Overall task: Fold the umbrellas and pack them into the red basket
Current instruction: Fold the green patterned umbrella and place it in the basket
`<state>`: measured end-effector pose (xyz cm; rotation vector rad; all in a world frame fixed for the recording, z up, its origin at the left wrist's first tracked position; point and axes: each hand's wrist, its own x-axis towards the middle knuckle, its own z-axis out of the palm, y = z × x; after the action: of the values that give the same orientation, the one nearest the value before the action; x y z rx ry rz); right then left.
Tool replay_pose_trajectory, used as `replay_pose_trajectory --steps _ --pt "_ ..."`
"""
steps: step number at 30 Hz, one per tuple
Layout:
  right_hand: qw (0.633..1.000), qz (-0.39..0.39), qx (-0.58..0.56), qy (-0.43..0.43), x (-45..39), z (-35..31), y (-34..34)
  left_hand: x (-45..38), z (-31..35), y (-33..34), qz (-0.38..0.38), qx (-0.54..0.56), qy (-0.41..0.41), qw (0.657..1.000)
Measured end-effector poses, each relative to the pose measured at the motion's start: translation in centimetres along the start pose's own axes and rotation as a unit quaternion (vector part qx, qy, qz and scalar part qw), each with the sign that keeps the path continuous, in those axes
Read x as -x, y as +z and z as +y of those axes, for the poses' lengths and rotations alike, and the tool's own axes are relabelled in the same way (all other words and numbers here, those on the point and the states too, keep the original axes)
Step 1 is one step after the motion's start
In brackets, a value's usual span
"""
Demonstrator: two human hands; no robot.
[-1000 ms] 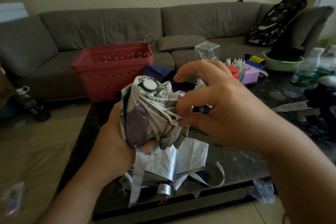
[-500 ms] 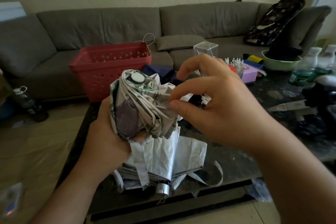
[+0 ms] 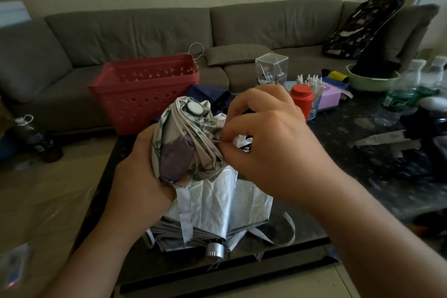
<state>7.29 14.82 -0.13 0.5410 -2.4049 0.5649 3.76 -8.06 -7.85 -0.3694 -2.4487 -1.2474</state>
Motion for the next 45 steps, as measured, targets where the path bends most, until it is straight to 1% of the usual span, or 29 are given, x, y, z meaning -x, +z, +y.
replay_pose_trajectory --steps 3,5,7,11,14,18,21,23,27,29,32,33,37,39,42,45 --pt "0.996 0.007 -0.063 0.058 -0.1 0.1 0.4 -0.1 -0.1 0.0 0.005 -0.003 -0.004 1.000" --pt "0.992 -0.010 -0.086 0.090 -0.1 0.1 0.4 -0.2 -0.1 0.1 0.006 -0.002 -0.008 1.000" --pt "0.993 -0.028 -0.066 0.092 -0.1 0.2 0.4 0.0 0.1 0.2 0.007 -0.005 -0.007 1.000" --pt "0.998 -0.017 0.019 0.055 -0.1 0.1 0.6 0.3 0.2 0.1 0.022 -0.020 0.005 1.000" --pt "0.996 -0.040 0.063 0.048 0.0 -0.2 0.6 0.4 0.2 0.0 0.023 -0.026 0.009 0.999" --pt "0.990 -0.089 0.036 0.101 -0.2 -0.4 0.1 0.6 0.4 -0.1 0.009 -0.050 0.020 0.998" --pt "0.981 -0.112 0.103 0.125 0.0 -0.5 0.2 0.7 0.9 -0.1 -0.003 -0.090 0.026 0.996" --pt "0.975 -0.112 0.137 0.132 0.1 -0.4 0.4 0.7 1.1 0.1 -0.004 -0.114 0.026 0.993" --pt "0.974 -0.112 0.151 0.130 0.3 -0.2 0.4 0.5 1.3 0.2 -0.002 -0.127 0.031 0.991" --pt "0.976 -0.128 0.113 0.136 0.2 0.2 0.5 0.6 1.2 0.2 -0.001 -0.121 0.030 0.992" --pt "0.979 -0.128 -0.040 0.154 -0.1 0.9 0.6 0.6 0.5 0.2 0.004 -0.094 0.020 0.995" --pt "0.976 -0.124 -0.073 0.161 -0.2 1.1 0.7 0.6 0.4 0.2 0.003 -0.088 0.017 0.996" --pt "0.962 -0.126 -0.161 0.179 -0.4 1.3 0.7 0.4 0.3 0.3 -0.013 -0.031 -0.020 0.999" --pt "0.955 -0.121 -0.196 0.186 -0.4 1.5 0.6 0.3 0.3 0.4 -0.023 -0.006 -0.024 0.999" --pt "0.939 -0.120 -0.244 0.212 -0.4 2.0 0.5 0.2 -0.2 0.4 -0.047 -0.005 -0.024 0.999" --pt "0.929 -0.125 -0.260 0.233 -0.4 2.7 0.5 0.1 -0.3 0.5 -0.085 -0.004 -0.023 0.996"
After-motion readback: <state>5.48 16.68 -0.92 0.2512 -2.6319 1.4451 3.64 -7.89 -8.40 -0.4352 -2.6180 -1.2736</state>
